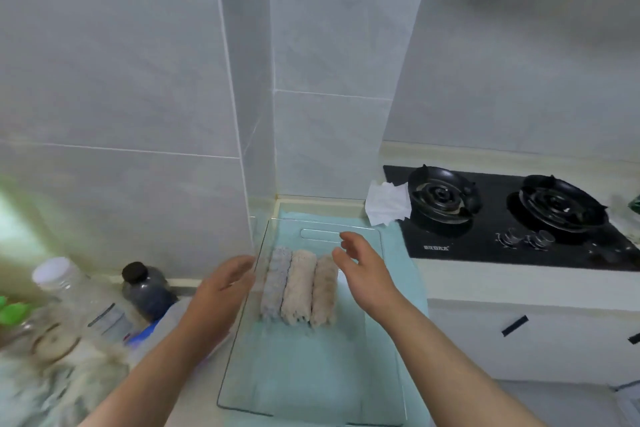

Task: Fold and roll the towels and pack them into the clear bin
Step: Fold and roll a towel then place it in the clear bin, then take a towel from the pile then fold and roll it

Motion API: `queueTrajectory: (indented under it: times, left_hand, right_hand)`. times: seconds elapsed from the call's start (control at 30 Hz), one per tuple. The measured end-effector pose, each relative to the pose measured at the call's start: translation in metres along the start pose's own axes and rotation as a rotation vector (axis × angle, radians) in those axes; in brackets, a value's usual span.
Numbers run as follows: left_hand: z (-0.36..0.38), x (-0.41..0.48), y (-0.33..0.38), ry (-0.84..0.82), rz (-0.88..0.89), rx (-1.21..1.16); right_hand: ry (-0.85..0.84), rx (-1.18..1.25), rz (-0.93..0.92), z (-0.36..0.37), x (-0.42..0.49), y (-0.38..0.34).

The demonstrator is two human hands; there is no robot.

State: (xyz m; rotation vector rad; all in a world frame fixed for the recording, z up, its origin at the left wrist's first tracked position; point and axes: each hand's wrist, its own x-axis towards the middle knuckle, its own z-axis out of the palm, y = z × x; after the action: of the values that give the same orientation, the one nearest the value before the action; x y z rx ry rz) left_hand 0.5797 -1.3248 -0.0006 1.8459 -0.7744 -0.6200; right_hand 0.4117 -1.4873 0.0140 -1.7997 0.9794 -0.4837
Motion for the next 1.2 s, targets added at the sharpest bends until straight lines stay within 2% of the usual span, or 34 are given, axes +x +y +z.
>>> queueTrajectory:
  times: [0.2, 0.33, 0.6, 0.9, 1.2]
  left_hand:
    - [0.017, -0.077, 0.031, 0.363, -0.102, -0.108]
    - [0.027, -0.145, 0.053, 0.511, -0.144, -0.147]
    - [0.002, -0.352, 0.052, 0.925, -0.272, -0.281]
    - [0.017, -0.633, 0.031, 1.574, -0.397, -0.410]
    - [0.108, -0.922, 0.041, 2.058, -0.424, -0.453]
  right_hand:
    - [-0.274, 0.030, -0.148, -0.031, -0.028, 0.000]
    - [-0.436, 0.046, -0.214, -0.039, -0.064, -0.007]
    - [-0.761, 0.109, -0.350, 0.007, -0.180, -0.031]
    - [-1.268, 0.092, -0.543, 0.081, -0.393, -0.058]
    - [-1.677, 0.007, -0.625, 0.096, -0.664, -0.021]
